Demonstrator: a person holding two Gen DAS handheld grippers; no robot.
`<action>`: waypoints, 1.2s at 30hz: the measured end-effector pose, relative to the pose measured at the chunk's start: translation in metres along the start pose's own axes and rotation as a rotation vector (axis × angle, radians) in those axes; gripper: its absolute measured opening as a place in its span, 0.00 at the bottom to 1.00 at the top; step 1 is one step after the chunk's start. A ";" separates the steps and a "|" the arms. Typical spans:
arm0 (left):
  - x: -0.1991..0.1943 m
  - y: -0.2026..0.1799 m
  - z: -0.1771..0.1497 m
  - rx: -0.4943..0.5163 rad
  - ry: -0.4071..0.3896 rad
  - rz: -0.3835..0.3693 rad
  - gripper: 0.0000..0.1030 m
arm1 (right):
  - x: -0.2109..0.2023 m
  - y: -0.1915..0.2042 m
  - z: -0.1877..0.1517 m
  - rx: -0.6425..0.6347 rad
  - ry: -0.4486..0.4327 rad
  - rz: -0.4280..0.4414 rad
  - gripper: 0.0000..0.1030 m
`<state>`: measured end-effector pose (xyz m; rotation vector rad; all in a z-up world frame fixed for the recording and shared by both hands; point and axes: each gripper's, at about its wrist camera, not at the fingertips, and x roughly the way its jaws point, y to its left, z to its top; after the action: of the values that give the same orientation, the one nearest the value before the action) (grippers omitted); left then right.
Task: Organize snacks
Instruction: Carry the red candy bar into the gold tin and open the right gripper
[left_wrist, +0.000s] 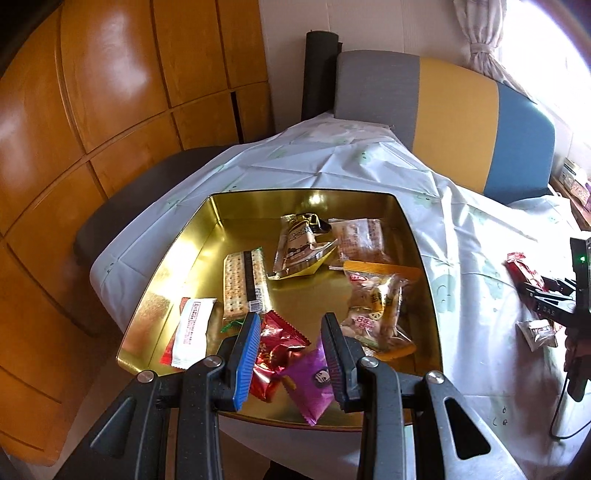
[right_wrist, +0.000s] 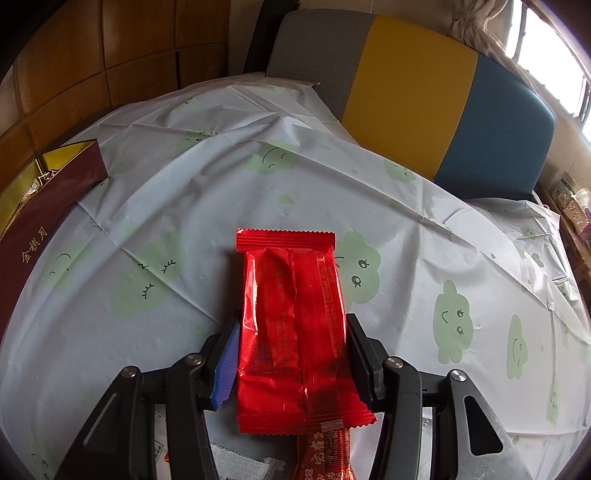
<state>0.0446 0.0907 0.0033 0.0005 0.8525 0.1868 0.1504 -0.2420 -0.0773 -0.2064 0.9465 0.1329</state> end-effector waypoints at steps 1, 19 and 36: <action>0.000 -0.001 0.000 0.001 0.000 -0.001 0.33 | 0.000 0.000 0.000 0.001 -0.001 0.001 0.51; -0.012 0.008 -0.007 -0.003 -0.042 -0.039 0.33 | 0.000 0.016 0.010 -0.049 0.062 -0.107 0.48; -0.025 0.042 -0.019 -0.079 -0.079 -0.049 0.33 | -0.031 0.050 0.027 0.088 0.062 -0.056 0.42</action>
<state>0.0079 0.1262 0.0129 -0.0861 0.7650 0.1730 0.1438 -0.1873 -0.0427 -0.1557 1.0050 0.0335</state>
